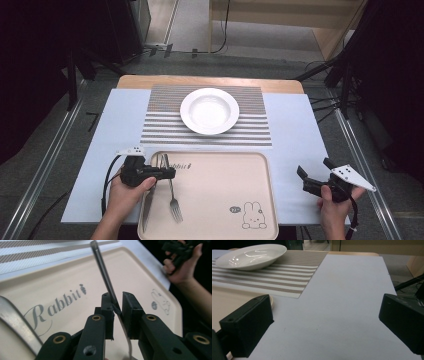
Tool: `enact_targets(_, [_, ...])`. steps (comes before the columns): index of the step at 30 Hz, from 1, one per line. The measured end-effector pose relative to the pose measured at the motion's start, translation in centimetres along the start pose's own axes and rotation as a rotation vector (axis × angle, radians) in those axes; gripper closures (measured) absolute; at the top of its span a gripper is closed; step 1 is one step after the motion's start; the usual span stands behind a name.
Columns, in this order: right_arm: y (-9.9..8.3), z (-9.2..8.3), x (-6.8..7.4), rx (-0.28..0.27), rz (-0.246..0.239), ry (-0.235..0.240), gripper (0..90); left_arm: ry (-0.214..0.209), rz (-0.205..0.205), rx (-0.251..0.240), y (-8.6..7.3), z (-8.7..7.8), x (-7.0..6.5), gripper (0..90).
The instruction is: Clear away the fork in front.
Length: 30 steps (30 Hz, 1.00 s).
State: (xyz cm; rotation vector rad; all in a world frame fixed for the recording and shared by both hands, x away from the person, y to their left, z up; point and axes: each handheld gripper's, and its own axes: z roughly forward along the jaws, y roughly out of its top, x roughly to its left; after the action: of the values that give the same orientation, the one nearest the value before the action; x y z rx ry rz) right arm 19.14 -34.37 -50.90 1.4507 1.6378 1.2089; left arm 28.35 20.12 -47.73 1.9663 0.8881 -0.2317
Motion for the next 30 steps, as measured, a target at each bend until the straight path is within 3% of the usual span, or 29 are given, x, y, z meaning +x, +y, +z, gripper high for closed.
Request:
enact_targets(3, [-0.1, 0.1, -0.1, 0.001, 0.002, 0.005, 0.0, 0.05, 0.018, 0.022, 0.0, 0.5, -0.1, 75.9])
enact_targets(9, [-0.1, 0.3, 0.0, 0.01, -0.002, 0.005, 0.0, 0.097, 0.018, 0.055, -0.1, 1.3, -0.1, 72.1])
enact_targets(17, [-0.2, 0.5, -0.1, 0.014, 0.001, 0.007, 0.0, 0.194, 0.054, 0.101, -0.3, 1.9, -0.3, 65.7])
enact_targets(30, [-0.2, 0.6, 0.0, 0.019, 0.001, 0.004, 0.0, 0.287, 0.096, 0.134, -0.4, 2.4, -0.6, 64.1])
